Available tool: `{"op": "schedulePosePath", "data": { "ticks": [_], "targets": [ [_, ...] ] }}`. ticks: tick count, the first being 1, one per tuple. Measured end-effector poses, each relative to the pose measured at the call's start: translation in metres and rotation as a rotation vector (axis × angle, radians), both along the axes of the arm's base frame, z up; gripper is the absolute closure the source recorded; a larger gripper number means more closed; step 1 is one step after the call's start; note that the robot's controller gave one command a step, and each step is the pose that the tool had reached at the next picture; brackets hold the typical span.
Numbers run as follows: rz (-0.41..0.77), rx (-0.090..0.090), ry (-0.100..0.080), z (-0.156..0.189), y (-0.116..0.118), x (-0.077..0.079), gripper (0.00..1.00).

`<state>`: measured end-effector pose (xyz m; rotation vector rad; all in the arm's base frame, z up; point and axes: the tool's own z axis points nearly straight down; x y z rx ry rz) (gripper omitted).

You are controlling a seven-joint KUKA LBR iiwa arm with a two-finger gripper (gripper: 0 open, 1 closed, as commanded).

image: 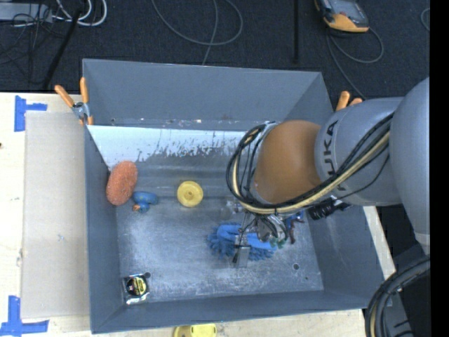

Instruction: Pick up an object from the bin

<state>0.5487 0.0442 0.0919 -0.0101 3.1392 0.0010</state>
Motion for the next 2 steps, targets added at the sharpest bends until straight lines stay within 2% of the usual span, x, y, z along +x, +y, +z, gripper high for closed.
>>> {"op": "schedulePosePath", "data": {
  "ticks": [1,2],
  "targets": [
    [-0.020,0.000,0.003,-0.0226,-0.0423,0.0054,1.00],
    [-0.021,0.000,0.003,-0.0226,-0.0423,0.0054,1.00]
  ]
}}
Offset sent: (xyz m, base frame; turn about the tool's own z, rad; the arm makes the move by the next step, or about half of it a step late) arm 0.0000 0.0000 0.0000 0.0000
